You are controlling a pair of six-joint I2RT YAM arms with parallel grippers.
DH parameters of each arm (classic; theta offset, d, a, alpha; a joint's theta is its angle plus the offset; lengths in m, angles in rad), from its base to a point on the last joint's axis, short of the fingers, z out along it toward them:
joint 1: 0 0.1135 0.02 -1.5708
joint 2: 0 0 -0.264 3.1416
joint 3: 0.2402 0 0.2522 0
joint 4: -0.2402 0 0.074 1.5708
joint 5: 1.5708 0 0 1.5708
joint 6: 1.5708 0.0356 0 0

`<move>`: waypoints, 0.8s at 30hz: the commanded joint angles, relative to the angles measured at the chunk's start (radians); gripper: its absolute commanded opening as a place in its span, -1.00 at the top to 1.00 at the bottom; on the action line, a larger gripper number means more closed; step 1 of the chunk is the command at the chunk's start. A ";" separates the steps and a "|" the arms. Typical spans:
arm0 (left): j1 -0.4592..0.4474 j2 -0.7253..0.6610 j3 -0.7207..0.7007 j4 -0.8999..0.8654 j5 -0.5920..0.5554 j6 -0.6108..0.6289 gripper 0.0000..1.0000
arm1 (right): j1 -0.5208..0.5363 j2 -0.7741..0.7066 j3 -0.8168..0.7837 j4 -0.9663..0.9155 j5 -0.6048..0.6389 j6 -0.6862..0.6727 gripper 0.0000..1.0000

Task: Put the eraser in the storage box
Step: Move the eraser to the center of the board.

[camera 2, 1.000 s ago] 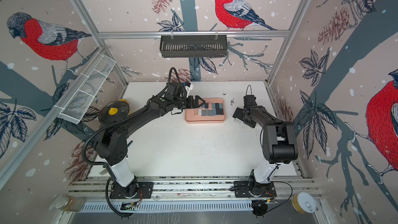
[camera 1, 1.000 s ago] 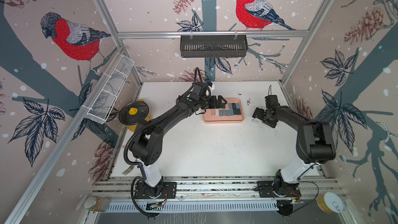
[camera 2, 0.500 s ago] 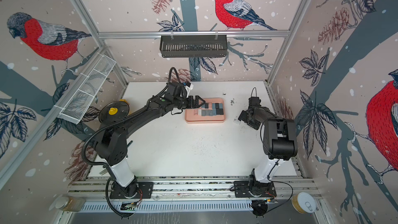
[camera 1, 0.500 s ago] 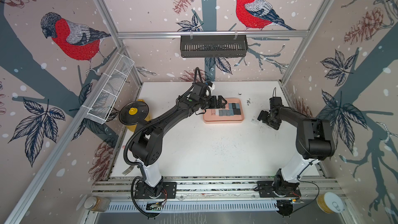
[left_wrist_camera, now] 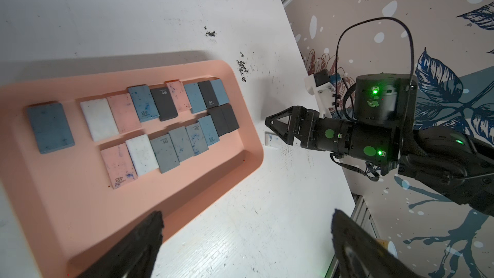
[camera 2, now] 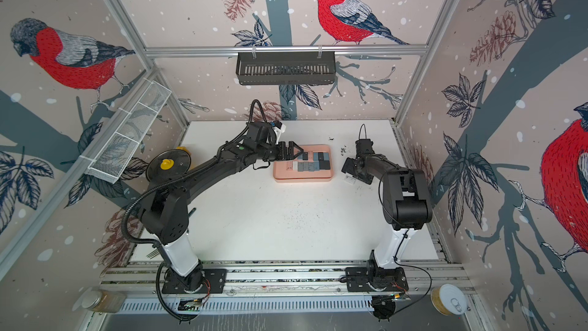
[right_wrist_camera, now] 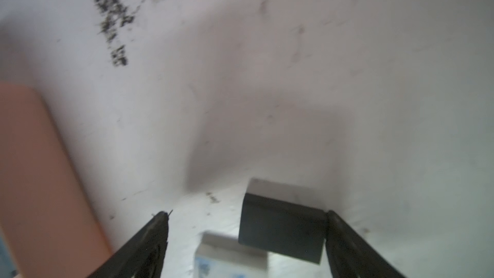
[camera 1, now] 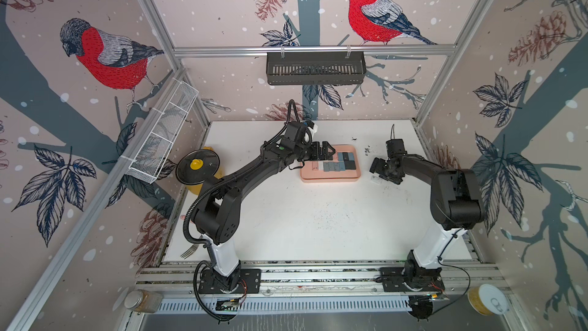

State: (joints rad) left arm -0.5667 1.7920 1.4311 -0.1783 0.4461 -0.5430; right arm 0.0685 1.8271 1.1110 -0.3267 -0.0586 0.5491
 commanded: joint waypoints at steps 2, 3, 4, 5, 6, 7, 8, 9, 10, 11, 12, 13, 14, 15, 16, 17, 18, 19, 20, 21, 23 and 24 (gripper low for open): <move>-0.002 0.001 0.010 0.005 0.010 0.017 -0.95 | 0.003 -0.002 0.060 -0.076 0.013 0.026 -0.76; -0.002 0.000 0.013 0.002 0.009 0.018 -0.95 | 0.001 -0.017 0.063 -0.084 0.021 0.019 -0.75; -0.002 -0.001 0.012 0.002 0.006 0.020 -0.95 | -0.005 -0.026 0.068 -0.100 0.035 0.005 -0.74; -0.002 -0.003 0.012 0.003 0.005 0.020 -0.95 | -0.007 -0.029 0.078 -0.116 0.051 -0.015 -0.74; -0.002 -0.003 0.014 0.003 0.006 0.021 -0.95 | -0.011 -0.024 0.093 -0.139 0.082 -0.044 -0.71; -0.002 -0.002 0.015 0.002 0.008 0.019 -0.95 | -0.012 -0.010 0.108 -0.159 0.105 -0.078 -0.68; -0.002 0.000 0.015 0.003 0.011 0.017 -0.95 | -0.011 0.012 0.127 -0.183 0.105 -0.111 -0.67; -0.002 0.002 0.014 0.003 0.016 0.014 -0.95 | -0.006 0.043 0.152 -0.217 0.105 -0.141 -0.65; -0.002 0.003 0.014 0.004 0.019 0.013 -0.95 | 0.007 0.066 0.163 -0.238 0.119 -0.161 -0.63; -0.002 0.004 0.014 0.003 0.017 0.014 -0.95 | 0.024 0.073 0.160 -0.244 0.145 -0.177 -0.63; -0.002 0.003 0.017 0.002 0.015 0.016 -0.95 | 0.047 0.070 0.147 -0.245 0.174 -0.185 -0.63; -0.002 0.002 0.018 -0.003 0.010 0.020 -0.95 | 0.066 0.063 0.132 -0.241 0.191 -0.186 -0.63; -0.002 0.001 0.018 -0.006 0.006 0.022 -0.95 | 0.076 0.056 0.117 -0.234 0.191 -0.180 -0.63; -0.002 0.000 0.018 -0.006 0.004 0.024 -0.95 | 0.085 0.049 0.099 -0.225 0.187 -0.170 -0.63; -0.003 0.002 0.019 -0.005 0.006 0.023 -0.95 | 0.091 0.044 0.082 -0.215 0.184 -0.161 -0.62; -0.002 0.003 0.019 -0.002 0.009 0.022 -0.95 | 0.096 0.039 0.068 -0.208 0.182 -0.153 -0.62; -0.002 0.007 0.019 -0.003 0.011 0.020 -0.95 | 0.102 0.037 0.052 -0.199 0.183 -0.146 -0.62; -0.002 0.009 0.019 -0.003 0.015 0.017 -0.95 | 0.105 0.036 0.039 -0.191 0.182 -0.139 -0.61; -0.001 0.011 0.018 -0.003 0.016 0.016 -0.95 | 0.107 0.038 0.027 -0.186 0.183 -0.130 -0.60; -0.002 0.011 0.018 0.000 0.018 0.016 -0.95 | 0.110 0.038 0.015 -0.180 0.172 -0.121 -0.60; -0.002 0.011 0.018 0.001 0.018 0.015 -0.95 | 0.120 0.032 -0.011 -0.161 0.138 -0.100 -0.60; -0.002 0.011 0.017 0.000 0.017 0.014 -0.95 | 0.128 0.024 -0.024 -0.147 0.101 -0.083 -0.59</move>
State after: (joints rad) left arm -0.5667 1.8027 1.4414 -0.1848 0.4500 -0.5419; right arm 0.1825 1.8477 1.1164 -0.4366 0.1005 0.4248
